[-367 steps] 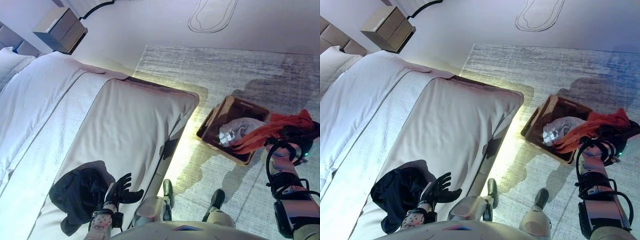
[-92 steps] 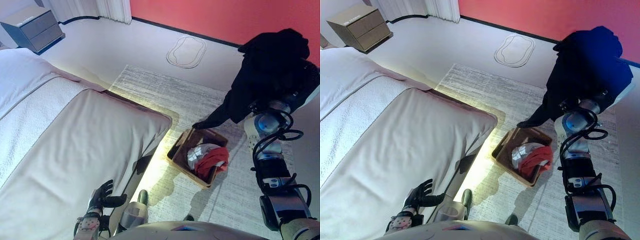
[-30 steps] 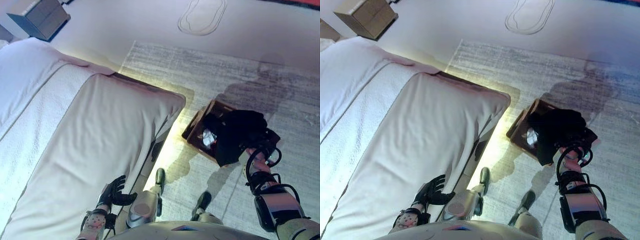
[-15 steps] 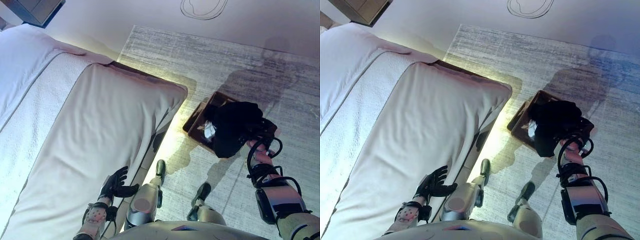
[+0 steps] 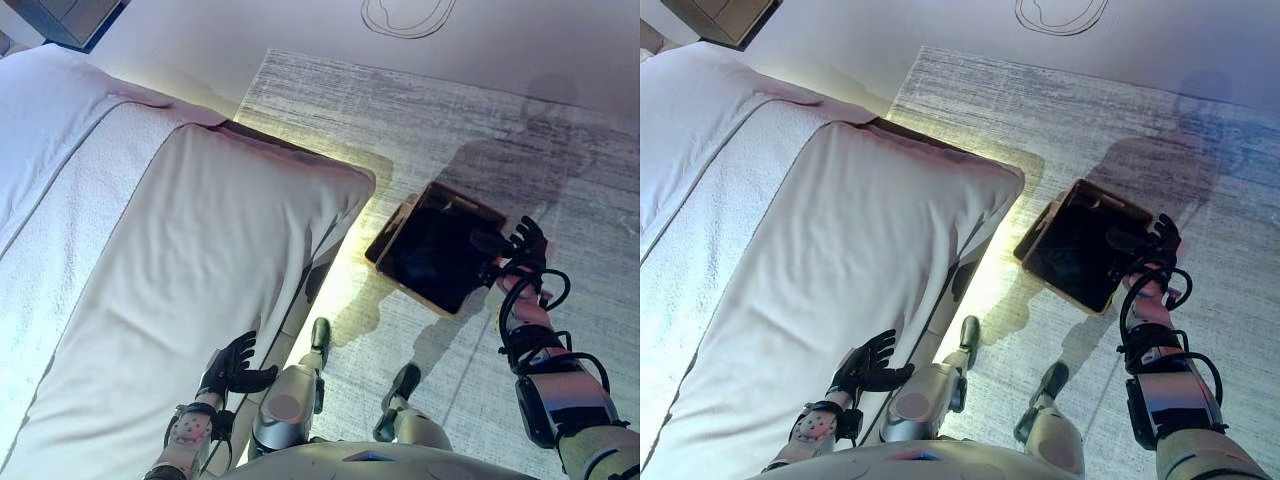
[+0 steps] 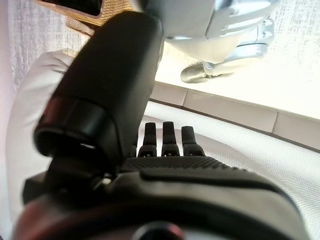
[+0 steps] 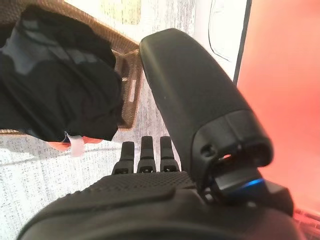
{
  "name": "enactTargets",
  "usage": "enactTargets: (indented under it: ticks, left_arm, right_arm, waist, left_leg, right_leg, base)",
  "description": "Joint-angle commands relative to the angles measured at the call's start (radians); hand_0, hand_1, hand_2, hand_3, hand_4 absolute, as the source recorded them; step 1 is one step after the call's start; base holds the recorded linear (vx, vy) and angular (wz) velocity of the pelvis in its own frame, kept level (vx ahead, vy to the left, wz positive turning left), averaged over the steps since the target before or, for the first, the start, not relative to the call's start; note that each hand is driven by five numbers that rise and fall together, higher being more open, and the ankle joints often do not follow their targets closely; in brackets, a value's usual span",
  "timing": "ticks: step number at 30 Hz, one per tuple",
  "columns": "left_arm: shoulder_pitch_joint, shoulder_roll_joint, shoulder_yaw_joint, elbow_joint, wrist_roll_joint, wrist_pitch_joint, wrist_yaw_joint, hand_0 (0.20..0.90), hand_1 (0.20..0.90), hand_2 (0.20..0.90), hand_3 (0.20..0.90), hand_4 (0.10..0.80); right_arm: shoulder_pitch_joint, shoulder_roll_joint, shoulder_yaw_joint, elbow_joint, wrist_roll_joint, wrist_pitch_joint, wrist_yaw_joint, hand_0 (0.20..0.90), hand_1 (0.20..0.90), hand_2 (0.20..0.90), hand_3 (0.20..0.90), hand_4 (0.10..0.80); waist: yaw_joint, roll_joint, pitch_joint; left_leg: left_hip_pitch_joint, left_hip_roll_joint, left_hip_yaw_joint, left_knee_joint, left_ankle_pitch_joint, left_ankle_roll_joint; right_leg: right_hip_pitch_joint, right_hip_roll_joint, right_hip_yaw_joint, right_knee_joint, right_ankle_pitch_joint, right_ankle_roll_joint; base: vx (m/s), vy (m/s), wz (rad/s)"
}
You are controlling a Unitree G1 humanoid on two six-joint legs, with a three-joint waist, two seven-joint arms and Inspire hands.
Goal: Pick up the clothes from the bed and place them into the basket
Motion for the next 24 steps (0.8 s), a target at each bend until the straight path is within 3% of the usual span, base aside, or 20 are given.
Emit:
enactTargets:
  ticks: [1, 12, 17, 24]
  left_arm:
    - [-0.007, 0.027, -0.032, 0.012, -0.004, -0.047, 0.005, 0.900, 0.900, 0.900, 0.900, 0.800]
    - [0.010, 0.001, 0.004, 0.024, 0.015, -0.020, -0.003, 0.900, 0.900, 0.900, 0.900, 0.800]
    - [-0.007, -0.018, 0.018, 0.050, 0.035, -0.017, -0.001, 0.900, 0.900, 0.900, 0.900, 0.800]
    - [-0.042, -0.037, 0.032, 0.113, 0.009, 0.006, -0.019, 0.900, 0.900, 0.900, 0.900, 0.800]
  right_arm:
    - [0.011, -0.076, 0.049, -0.057, -0.025, -0.087, 0.000, 0.900, 0.900, 0.900, 0.900, 0.800]
    - [0.310, 0.112, 0.062, 0.074, -0.114, -0.168, 0.058, 0.900, 0.900, 0.900, 0.900, 0.800]
    - [0.403, 0.176, 0.130, 0.129, -0.187, -0.108, 0.128, 0.900, 0.900, 0.900, 0.900, 0.800]
    - [0.469, 0.233, 0.132, 0.232, -0.176, -0.055, 0.201, 0.900, 0.900, 0.900, 0.900, 0.800]
  waist:
    - [0.006, -0.019, -0.063]
    - [-0.020, -0.056, -0.140]
    - [-0.050, -0.078, -0.175]
    - [-0.100, -0.092, -0.200]
  left_leg:
    - [-0.014, -0.025, -0.060, 0.009, -0.083, -0.039]
    - [0.042, -0.005, -0.039, 0.003, -0.099, -0.032]
    - [0.072, 0.009, -0.018, 0.002, -0.105, -0.031]
    - [0.113, 0.023, 0.013, 0.000, -0.114, -0.029]
  right_leg:
    - [0.011, -0.019, -0.039, 0.049, -0.037, 0.014]
    - [0.063, 0.005, -0.036, 0.041, -0.058, 0.014]
    - [0.082, 0.015, -0.017, 0.046, -0.067, 0.012]
    - [0.105, 0.028, 0.024, 0.056, -0.078, 0.010]
  base:
    - [0.009, -0.028, 0.04]
    - [0.020, -0.006, 0.00]
    - [-0.041, 0.002, -0.08]
    - [-0.064, 0.004, -0.15]
